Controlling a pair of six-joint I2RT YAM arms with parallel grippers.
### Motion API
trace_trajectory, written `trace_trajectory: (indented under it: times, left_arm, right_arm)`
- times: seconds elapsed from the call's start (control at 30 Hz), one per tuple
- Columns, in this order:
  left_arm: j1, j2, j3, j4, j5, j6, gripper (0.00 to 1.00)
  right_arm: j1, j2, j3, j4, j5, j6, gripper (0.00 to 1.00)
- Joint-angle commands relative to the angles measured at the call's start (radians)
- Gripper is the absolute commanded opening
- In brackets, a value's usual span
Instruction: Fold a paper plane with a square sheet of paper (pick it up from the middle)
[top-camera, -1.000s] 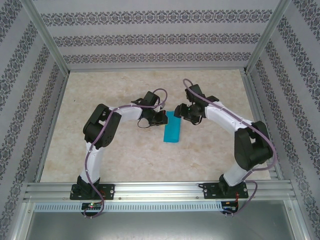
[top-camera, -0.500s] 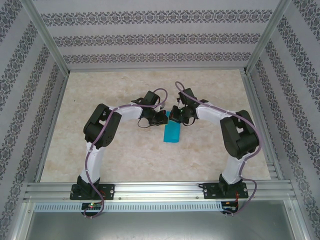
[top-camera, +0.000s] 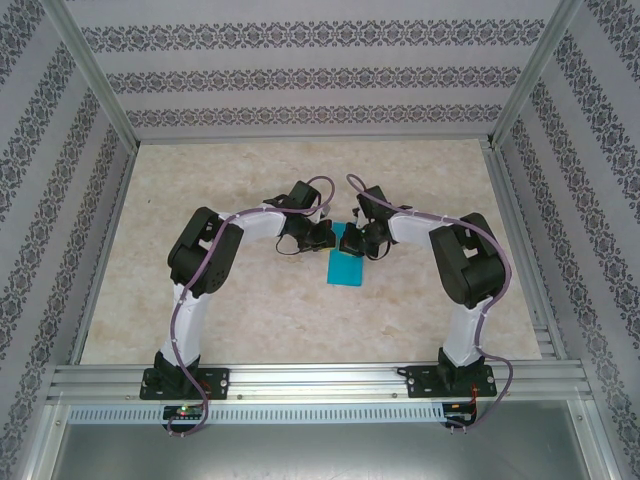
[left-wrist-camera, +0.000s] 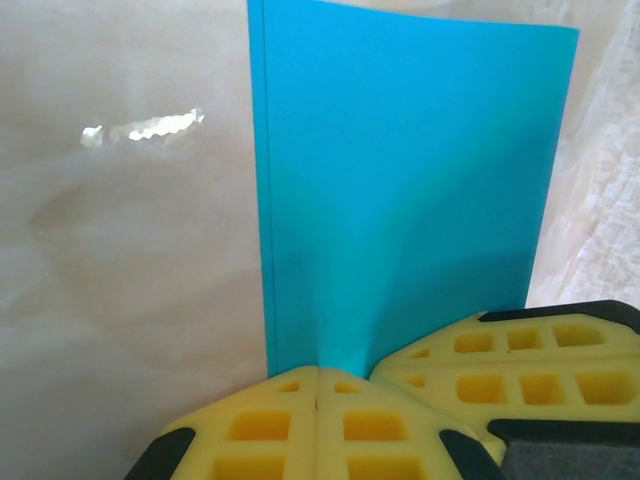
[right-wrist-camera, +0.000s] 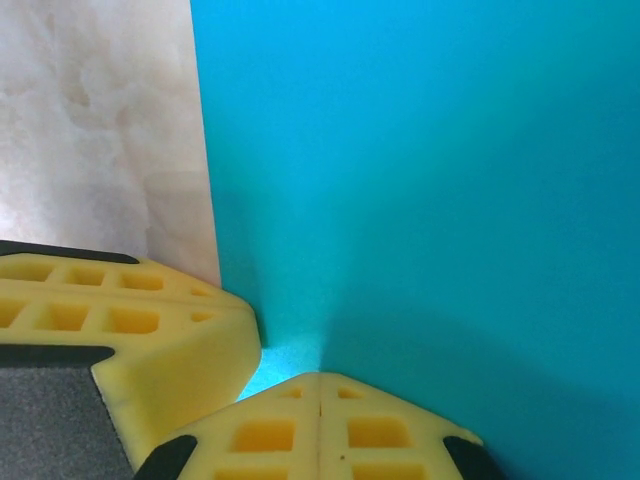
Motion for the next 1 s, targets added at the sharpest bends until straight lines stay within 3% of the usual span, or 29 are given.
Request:
trace_trajectory:
  times: [0.0, 0.73, 0.97]
  left_arm:
    - [-0.009, 0.101, -0.043, -0.192, -0.171, -0.016, 0.02]
    - [-0.001, 0.116, -0.078, -0.208, -0.228, 0.003, 0.0]
    - [-0.001, 0.117, -0.074, -0.21, -0.223, 0.017, 0.0]
  right_arm:
    - [-0.017, 0.027, -0.022, -0.007, -0.001, -0.045, 0.0]
    - [-0.183, -0.111, -0.283, 0.133, -0.056, -0.079, 0.0]
    - [-0.19, -0.239, -0.281, 0.143, -0.065, -0.054, 0.0]
